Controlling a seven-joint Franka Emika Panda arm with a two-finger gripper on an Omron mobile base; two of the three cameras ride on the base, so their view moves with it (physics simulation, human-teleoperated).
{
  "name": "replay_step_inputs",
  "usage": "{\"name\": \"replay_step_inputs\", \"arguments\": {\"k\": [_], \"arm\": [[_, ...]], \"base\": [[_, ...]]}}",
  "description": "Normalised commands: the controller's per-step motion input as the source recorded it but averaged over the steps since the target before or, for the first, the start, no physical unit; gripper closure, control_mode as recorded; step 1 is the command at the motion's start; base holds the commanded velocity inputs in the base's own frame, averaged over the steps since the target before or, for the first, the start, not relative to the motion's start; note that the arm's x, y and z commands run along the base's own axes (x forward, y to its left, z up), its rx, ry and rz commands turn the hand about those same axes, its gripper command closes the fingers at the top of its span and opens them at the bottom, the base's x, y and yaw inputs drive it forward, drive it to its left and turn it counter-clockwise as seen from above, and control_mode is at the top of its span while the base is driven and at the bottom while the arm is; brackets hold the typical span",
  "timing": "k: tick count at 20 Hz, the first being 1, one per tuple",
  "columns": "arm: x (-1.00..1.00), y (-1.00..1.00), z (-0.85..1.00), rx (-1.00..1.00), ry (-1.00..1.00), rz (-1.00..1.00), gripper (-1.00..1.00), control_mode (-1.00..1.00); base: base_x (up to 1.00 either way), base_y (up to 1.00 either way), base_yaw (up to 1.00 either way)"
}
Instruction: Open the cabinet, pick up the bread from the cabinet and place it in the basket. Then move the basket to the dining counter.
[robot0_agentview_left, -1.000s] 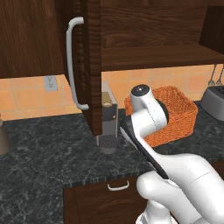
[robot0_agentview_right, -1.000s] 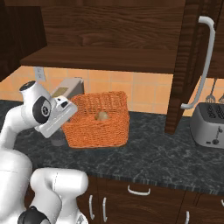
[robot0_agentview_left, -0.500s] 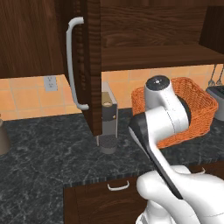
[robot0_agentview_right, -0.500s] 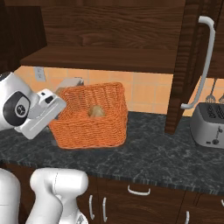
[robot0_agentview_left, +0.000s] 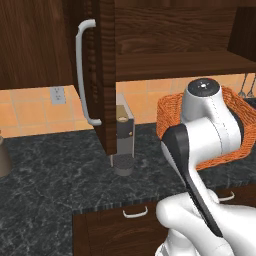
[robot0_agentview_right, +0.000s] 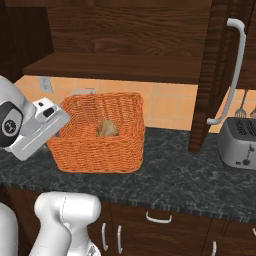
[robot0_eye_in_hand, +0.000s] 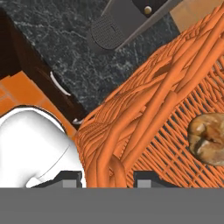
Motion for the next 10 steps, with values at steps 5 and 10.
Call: {"name": "replay_step_inputs", "arguments": {"k": [5, 10], "arm": [[-0.03, -0.03, 0.08, 0.0, -0.03, 0.02, 1.0, 1.0], [0.0, 0.0, 0.0, 0.0, 0.0, 0.0, 1.0, 1.0]], "base": [[-0.07, 0.0, 0.0], [-0.7, 0.01, 0.0]]}}
